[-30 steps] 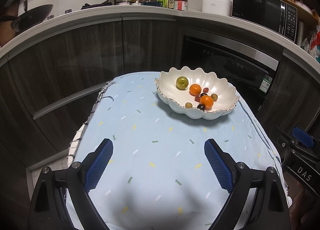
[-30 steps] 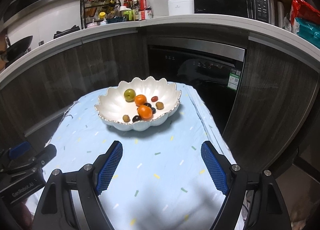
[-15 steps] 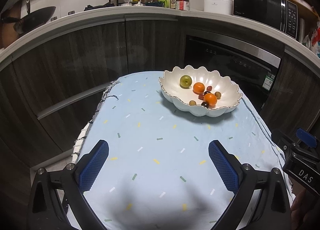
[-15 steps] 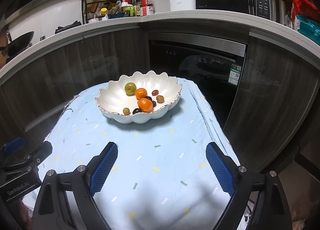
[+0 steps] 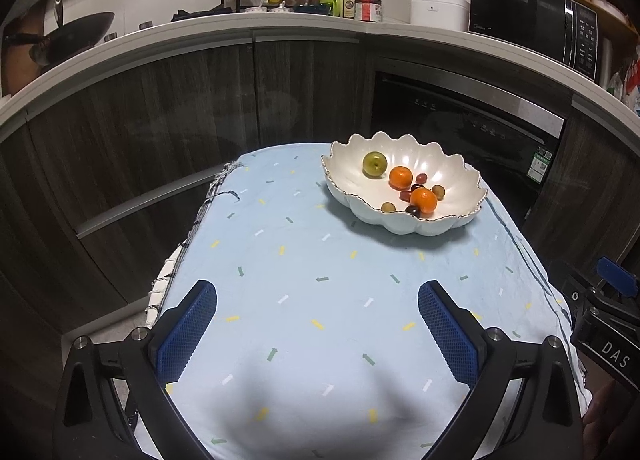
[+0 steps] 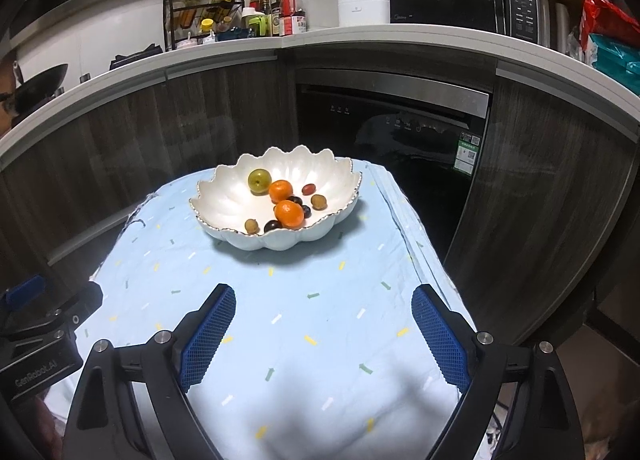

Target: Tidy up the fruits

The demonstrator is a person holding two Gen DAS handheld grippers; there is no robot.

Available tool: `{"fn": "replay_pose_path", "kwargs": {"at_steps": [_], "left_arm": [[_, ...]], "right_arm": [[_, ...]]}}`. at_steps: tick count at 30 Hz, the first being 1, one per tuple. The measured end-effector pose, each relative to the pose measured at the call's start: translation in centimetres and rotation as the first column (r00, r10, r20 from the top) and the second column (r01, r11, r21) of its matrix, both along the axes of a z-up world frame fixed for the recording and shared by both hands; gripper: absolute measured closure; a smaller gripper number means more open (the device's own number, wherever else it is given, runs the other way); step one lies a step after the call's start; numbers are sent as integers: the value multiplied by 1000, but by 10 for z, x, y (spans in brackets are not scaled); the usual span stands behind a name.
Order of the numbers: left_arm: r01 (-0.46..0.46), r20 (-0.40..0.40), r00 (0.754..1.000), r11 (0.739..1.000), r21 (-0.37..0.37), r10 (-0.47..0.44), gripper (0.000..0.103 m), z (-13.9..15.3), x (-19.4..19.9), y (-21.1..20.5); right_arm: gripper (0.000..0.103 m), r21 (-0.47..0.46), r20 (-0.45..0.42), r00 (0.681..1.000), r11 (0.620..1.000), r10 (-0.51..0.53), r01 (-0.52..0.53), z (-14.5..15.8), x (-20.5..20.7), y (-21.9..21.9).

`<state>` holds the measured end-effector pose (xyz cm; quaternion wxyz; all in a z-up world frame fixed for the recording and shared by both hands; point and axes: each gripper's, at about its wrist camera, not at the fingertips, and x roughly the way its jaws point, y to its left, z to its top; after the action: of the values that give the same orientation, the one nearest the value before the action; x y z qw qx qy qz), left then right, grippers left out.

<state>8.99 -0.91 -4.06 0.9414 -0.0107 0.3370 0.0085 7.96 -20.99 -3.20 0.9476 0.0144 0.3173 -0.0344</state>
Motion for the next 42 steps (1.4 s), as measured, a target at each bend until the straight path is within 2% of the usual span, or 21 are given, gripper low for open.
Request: {"fn": "replay_pose_path", "kwargs": {"at_steps": [42], "left_arm": [[11,-3,1000,1000,-13,-11,0,1,-1,-2]], "right_arm": [[12,6,8,1000,1000,-1,1,3,-3,0]]}}
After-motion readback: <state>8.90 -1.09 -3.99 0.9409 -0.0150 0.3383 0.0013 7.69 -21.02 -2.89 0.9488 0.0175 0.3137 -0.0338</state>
